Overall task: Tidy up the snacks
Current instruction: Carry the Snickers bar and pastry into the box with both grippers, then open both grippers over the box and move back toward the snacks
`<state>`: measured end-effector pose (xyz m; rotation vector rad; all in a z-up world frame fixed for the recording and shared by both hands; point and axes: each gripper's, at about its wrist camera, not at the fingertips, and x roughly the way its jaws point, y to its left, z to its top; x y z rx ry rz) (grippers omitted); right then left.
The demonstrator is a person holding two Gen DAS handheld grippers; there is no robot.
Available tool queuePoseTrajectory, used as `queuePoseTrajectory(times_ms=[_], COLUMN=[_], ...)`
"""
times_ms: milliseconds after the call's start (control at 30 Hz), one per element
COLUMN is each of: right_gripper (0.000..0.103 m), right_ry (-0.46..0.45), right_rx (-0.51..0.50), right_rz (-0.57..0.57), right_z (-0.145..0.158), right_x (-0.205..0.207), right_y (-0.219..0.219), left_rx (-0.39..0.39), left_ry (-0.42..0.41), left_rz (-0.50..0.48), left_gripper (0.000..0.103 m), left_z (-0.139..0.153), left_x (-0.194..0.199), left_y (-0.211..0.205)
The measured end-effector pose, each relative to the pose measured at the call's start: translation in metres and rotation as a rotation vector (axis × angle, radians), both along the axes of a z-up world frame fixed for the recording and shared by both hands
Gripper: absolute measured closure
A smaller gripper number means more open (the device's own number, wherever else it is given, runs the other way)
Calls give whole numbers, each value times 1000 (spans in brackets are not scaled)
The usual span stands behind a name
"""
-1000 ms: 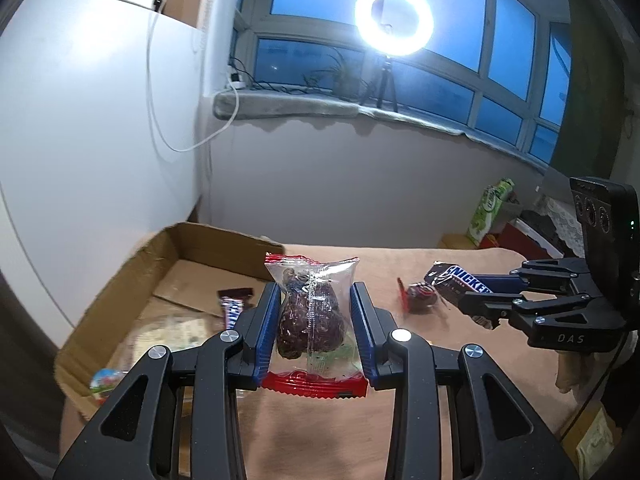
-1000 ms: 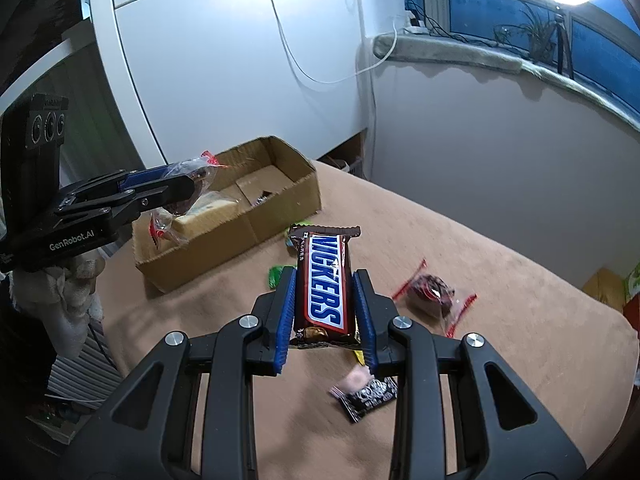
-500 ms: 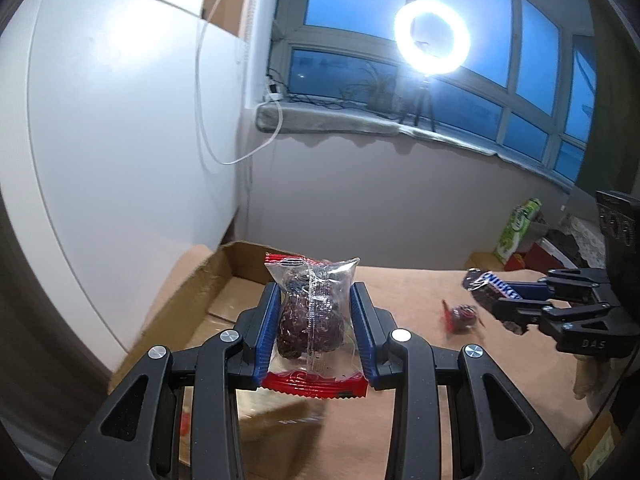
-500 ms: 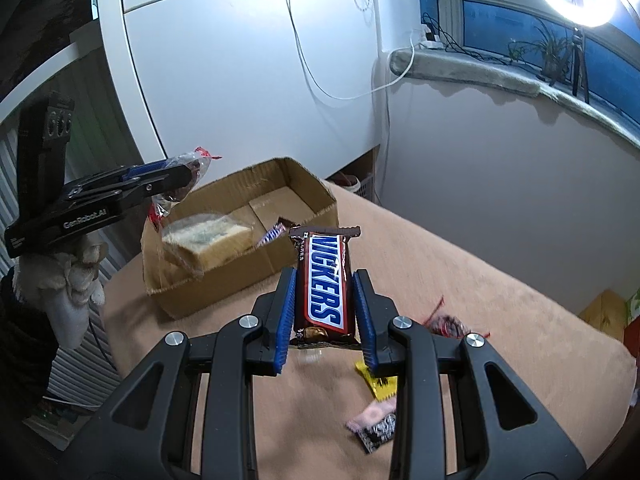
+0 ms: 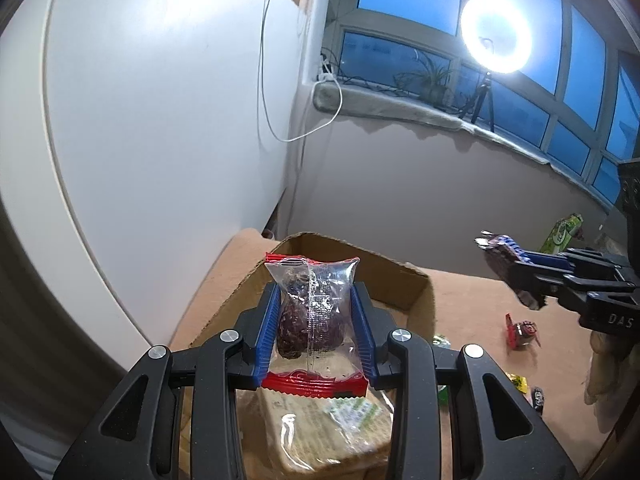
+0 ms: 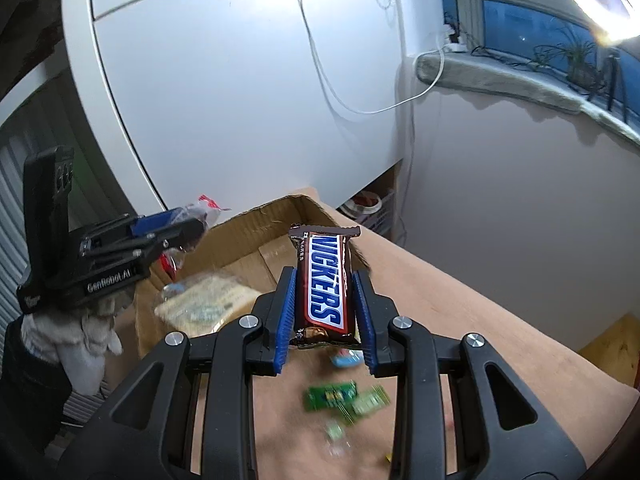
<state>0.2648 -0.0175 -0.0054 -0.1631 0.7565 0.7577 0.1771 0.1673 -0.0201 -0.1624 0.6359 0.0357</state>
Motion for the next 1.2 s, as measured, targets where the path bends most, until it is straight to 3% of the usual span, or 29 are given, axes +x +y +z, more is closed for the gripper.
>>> queuePoseTrajectory(times_ms=[433,467,567,600,900,1200], right_gripper=[73,71,39,37,37,37], right_ry=[81,85,84,76,39,-18], right_rx=[-41,-42,-28,-23,0,34], right_rz=[7,5,-2,-5,-26,-83], right_z=[-40,-42,-39,-38,-14,16], right_x=[33,34,34,33,20,-11], right_y=[54,56,55,54,30,-36], left_rx=[-27,-28,-33,-34,-44,-47], left_ry=[61,65,66,64,17,-56], left_rz=[28,31,33,33,31,-27], left_gripper=[65,62,50,50,50,50], left_z=[-21,-21,-21,-20,-3,18], left_x=[16,16,15,14,-5,-32], left_y=[18,18,19,19,16,-14])
